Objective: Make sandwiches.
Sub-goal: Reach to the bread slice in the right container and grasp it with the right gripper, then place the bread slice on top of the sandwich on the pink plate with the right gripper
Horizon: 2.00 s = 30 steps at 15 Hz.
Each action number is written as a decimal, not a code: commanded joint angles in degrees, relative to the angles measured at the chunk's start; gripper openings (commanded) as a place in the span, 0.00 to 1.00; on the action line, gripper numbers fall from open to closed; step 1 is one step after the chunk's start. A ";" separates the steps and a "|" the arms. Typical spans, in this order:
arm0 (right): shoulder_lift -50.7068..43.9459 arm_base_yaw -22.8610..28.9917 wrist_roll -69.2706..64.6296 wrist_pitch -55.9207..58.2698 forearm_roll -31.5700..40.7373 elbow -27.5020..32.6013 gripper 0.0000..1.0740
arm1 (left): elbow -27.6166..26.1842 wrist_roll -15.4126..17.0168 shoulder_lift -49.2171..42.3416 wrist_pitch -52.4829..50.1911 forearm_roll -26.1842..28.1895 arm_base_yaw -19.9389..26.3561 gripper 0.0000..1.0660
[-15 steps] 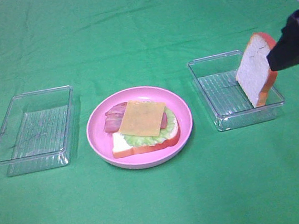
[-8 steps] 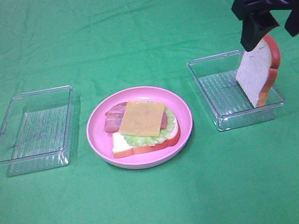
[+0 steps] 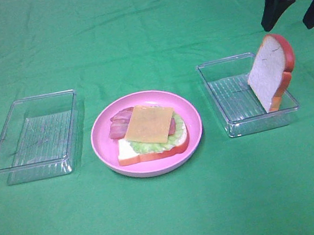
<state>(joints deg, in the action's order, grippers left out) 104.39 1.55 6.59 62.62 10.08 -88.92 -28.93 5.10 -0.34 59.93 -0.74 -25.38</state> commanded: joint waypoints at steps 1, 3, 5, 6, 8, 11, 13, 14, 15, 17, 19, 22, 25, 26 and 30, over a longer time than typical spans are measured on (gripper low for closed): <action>4.58 -1.26 3.67 0.23 2.58 -1.38 0.66 | 0.23 0.40 -1.15 -0.63 -0.23 -0.17 0.69; 6.70 -1.15 3.90 0.40 3.84 -1.38 0.66 | 0.23 0.46 -1.15 -0.63 -0.23 -0.17 0.69; 9.05 -1.15 5.67 0.40 6.82 -1.38 0.66 | 0.23 0.46 -1.15 -0.63 -0.23 -0.17 0.69; 9.63 -1.15 6.13 0.40 7.56 -1.38 0.66 | 0.23 0.46 -1.15 -0.63 -0.23 -0.17 0.69; 11.29 -1.15 6.19 0.52 7.91 -1.38 0.60 | 0.23 0.46 -1.15 -0.63 -0.23 -0.17 0.69; 11.75 -1.15 4.47 -0.34 5.90 -1.38 0.30 | 0.23 0.46 -1.15 -0.63 -0.23 -0.17 0.69; 11.75 -1.15 2.75 -0.92 3.44 -1.38 0.09 | 0.23 0.46 -1.15 -0.63 -0.23 -0.17 0.69; 11.75 -1.15 2.69 -0.80 2.92 -1.38 0.00 | 0.23 0.46 -1.15 -0.63 -0.23 -0.17 0.69; 11.75 -1.15 2.69 -0.63 2.75 -1.38 0.00 | 0.23 0.46 -1.15 -0.63 -0.23 -0.17 0.69; 11.57 -1.15 2.64 0.11 2.86 -1.38 0.00 | 0.23 0.46 -1.15 -0.63 -0.23 -0.17 0.69; 8.48 -1.09 2.52 0.74 3.21 -1.38 0.00 | 0.23 0.46 -1.15 -0.63 -0.23 -0.17 0.69; 3.15 -1.09 2.06 0.52 4.53 -1.38 0.00 | 0.23 0.52 -1.15 -0.63 -0.23 -0.17 0.69; -0.52 -0.34 2.18 1.26 11.40 -0.80 0.00 | 0.23 0.52 -1.15 -0.63 -0.23 -0.17 0.69; -1.60 1.03 5.10 0.74 19.02 2.52 0.00 | 0.23 0.52 -1.15 -0.63 -0.23 -0.17 0.69; -1.83 5.56 15.36 -5.33 40.11 12.95 0.00 | 0.23 0.29 -1.15 -0.63 -0.17 -0.17 0.69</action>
<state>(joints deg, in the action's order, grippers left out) 102.90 6.25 18.85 59.13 45.03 -77.46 -28.93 5.33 -0.34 59.93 -0.80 -25.38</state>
